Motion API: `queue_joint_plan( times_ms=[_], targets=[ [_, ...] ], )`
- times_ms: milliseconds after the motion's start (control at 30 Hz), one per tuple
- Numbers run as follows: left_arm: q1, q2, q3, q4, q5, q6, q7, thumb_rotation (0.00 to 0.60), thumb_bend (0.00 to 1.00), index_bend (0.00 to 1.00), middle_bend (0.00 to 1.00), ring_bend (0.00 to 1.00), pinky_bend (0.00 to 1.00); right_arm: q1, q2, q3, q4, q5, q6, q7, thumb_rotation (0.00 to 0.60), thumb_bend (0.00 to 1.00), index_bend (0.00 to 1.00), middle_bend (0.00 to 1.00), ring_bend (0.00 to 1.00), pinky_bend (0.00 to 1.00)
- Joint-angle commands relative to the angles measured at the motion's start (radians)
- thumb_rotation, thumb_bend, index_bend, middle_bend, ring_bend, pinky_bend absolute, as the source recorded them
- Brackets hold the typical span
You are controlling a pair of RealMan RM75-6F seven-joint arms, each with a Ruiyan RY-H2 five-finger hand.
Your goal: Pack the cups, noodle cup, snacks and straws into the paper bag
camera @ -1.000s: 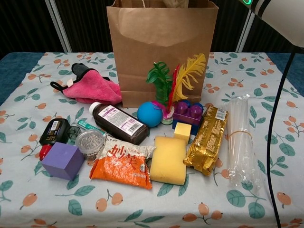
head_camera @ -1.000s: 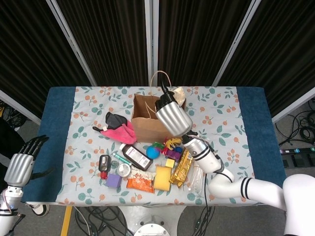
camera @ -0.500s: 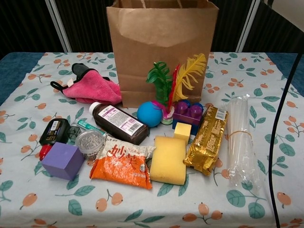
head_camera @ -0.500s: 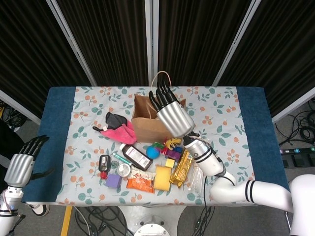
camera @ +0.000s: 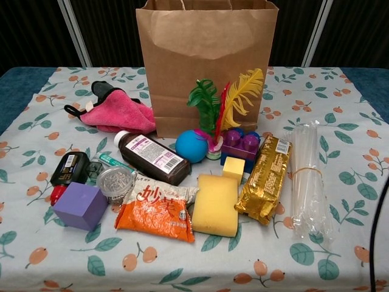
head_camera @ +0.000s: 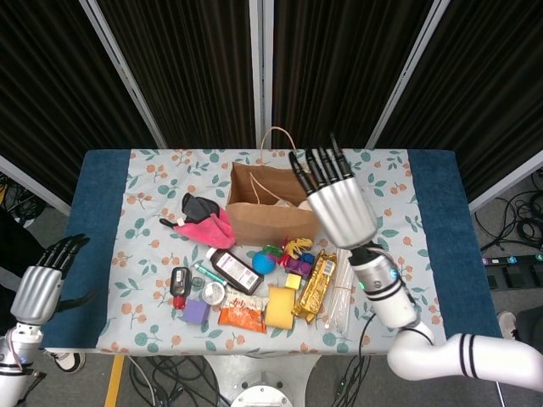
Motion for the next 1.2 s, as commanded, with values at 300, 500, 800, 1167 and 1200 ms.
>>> queue_joint_plan(
  times_ms=[300, 500, 800, 1167, 1200],
  targets=[
    [-0.008, -0.011, 0.012, -0.043, 0.018, -0.012, 0.078, 0.6, 0.1, 0.18, 0.22, 0.15, 0.21, -0.296, 0.327, -0.304, -0.004, -0.256, -0.061, 0.693, 0.6, 0.0, 0.23, 0.25, 0.12, 0.0],
    [-0.005, -0.01, 0.021, -0.064, 0.028, -0.01, 0.117, 0.6, 0.1, 0.18, 0.22, 0.15, 0.21, -0.288, 0.269, -0.388, 0.183, -0.361, -0.173, 0.891, 0.6, 0.0, 0.28, 0.26, 0.13, 0.0],
    [0.008, -0.004, 0.02, -0.066, 0.011, -0.008, 0.137, 0.6, 0.1, 0.18, 0.22, 0.15, 0.21, -0.268, 0.111, -0.451, 0.374, -0.474, -0.253, 0.986, 0.6, 0.0, 0.34, 0.3, 0.15, 0.0],
    [0.006, -0.016, 0.017, -0.044, 0.017, -0.003, 0.134, 0.6, 0.1, 0.18, 0.22, 0.15, 0.21, -0.267, 0.028, -0.442, 0.452, -0.496, -0.245, 1.004, 0.6, 0.0, 0.37, 0.32, 0.16, 0.0],
    [0.006, -0.017, 0.017, -0.041, 0.016, -0.002, 0.132, 0.6, 0.1, 0.18, 0.22, 0.15, 0.21, -0.267, 0.024, -0.442, 0.458, -0.496, -0.246, 1.005, 0.6, 0.0, 0.37, 0.32, 0.16, 0.0]
  ],
)
